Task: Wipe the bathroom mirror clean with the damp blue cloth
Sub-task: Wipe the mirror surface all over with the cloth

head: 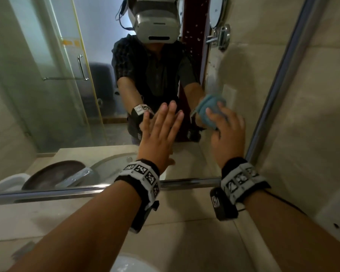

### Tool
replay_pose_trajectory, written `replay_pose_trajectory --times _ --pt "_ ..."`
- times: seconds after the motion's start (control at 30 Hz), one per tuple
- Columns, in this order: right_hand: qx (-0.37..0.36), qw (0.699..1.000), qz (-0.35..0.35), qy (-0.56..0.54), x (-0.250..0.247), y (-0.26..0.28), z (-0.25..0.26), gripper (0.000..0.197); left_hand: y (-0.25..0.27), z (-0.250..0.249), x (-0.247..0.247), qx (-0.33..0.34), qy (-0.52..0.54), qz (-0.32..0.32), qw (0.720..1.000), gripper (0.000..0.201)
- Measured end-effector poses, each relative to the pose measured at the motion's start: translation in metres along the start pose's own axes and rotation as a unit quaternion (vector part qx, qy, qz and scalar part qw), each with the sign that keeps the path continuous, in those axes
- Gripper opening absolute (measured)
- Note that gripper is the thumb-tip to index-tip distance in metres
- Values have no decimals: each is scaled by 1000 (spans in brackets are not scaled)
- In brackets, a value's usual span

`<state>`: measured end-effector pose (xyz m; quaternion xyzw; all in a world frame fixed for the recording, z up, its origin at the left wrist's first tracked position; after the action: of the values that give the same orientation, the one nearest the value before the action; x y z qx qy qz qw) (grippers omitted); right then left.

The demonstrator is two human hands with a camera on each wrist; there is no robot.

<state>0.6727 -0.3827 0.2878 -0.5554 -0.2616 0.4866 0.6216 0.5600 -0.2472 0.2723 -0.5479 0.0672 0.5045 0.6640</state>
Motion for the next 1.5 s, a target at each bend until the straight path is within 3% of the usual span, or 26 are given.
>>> replay_pose_trajectory --times 0.13,0.2,0.27,0.33,0.4,0.47,0.53,0.63,0.7,0.77,0.83,0.9,1.0,1.1,1.13,1.23,1.3,1.37,1.43,1.5 --pt "-73 975 208 -20 10 85 -32 36 -4 0 13 -23 -46 -1 999 145" --pt "-60 968 242 -33 4 99 -44 26 -6 0 13 -19 -48 -1 999 148" --pt "-35 980 187 -48 -4 81 -42 24 -6 0 15 -16 -45 -4 999 149" --pt "-84 992 83 -53 -8 49 -34 30 -5 1 15 -17 -35 -2 999 148" --pt "-34 999 -8 -39 -9 15 -30 38 -4 2 19 -19 -34 -8 999 148" --pt "27 998 -55 -20 -5 4 -22 43 -5 1 18 -20 -39 1 999 147" --pt "18 1000 -4 -7 5 33 -20 41 -5 1 17 -20 -39 5 999 146" --pt "-123 984 123 -30 11 92 -35 38 -4 0 15 -23 -37 9 999 147" --pt "-186 970 154 -41 1 85 -46 29 -4 0 15 -21 -41 12 999 148" --pt "-153 983 90 -50 -9 51 -44 28 -4 0 16 -20 -44 10 999 150" --pt "-48 998 -29 -43 -14 13 -39 33 -4 -1 17 -16 -43 5 999 150" --pt "48 995 -78 -42 -11 1 -32 38 -4 -1 19 -16 -42 -3 999 150" --pt "64 994 63 -56 5 46 -31 38 -4 0 22 -14 -38 -15 999 150" --pt "-51 987 148 -49 5 91 -45 31 -3 1 20 -11 -37 -7 999 150" --pt "-52 985 154 -61 1 85 -48 27 -3 1 21 -11 -36 -8 999 150" --pt "-61 996 43 -42 -14 40 -45 32 -3 1 21 -9 -34 -12 999 150" --pt "8 997 -67 -32 -21 11 -47 32 -3 1 22 -7 -29 -18 999 151" --pt "69 989 -126 -30 -15 6 -48 34 -2 0 23 -4 -23 -21 999 150" --pt "99 990 -102 9 -7 30 -52 36 -2 0 23 -2 -23 -22 999 150" --pt "134 991 -27 18 -5 64 -60 36 -2 1 23 -3 -29 -18 999 150"
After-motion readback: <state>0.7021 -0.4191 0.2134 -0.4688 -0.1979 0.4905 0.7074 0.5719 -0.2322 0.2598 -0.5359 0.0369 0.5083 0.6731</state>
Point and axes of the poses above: each hand's wrist, its own y-axis away from the middle knuckle, its own x-axis out of the palm, z = x × y, the point moved 2 cm from there along -y, towards the middle knuckle, and after that the axes turned 11 degrees about -z, right-handed, at the moved point
